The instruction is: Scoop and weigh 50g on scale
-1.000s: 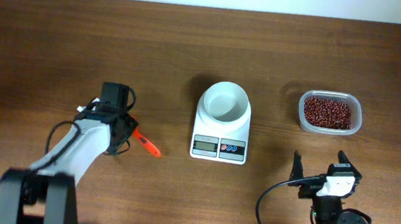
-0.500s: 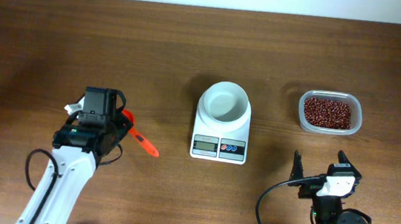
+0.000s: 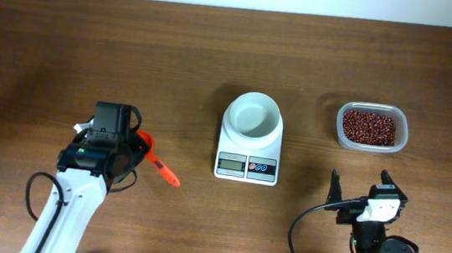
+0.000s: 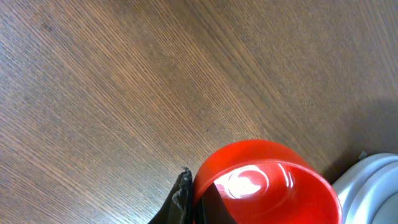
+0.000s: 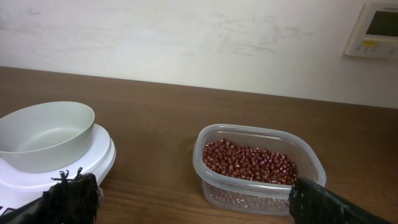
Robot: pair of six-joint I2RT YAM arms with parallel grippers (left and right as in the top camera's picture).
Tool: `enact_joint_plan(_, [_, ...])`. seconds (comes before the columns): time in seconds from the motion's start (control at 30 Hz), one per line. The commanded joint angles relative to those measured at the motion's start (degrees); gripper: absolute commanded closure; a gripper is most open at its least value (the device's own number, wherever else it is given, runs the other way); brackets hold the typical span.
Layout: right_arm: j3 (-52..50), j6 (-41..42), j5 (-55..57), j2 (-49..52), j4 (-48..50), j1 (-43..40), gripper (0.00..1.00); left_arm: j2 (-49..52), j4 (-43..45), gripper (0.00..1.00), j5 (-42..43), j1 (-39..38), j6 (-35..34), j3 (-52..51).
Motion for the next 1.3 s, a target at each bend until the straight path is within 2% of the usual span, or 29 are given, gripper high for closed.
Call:
enact_joint_plan(0.0, [-0.5,-0.2,0.5,-0.59,-0.07,0.57,0.01,-0.79,-0.74,1.0,0.44,0.13,0.92,-0.31])
enact_joint_plan(0.57, [-0.5,-0.2,0.5,-0.59,-0.04,0.57,0.01,-12.41,-4.52,1.0,0.46,0.13,0.92,-0.28])
enact_joint_plan(1.27, [-0.5,-0.2,0.5,-0.59,-0.04,0.57,0.01,-13.05,-6.4,1.0,1.11,-0.57,0.9,-0.28])
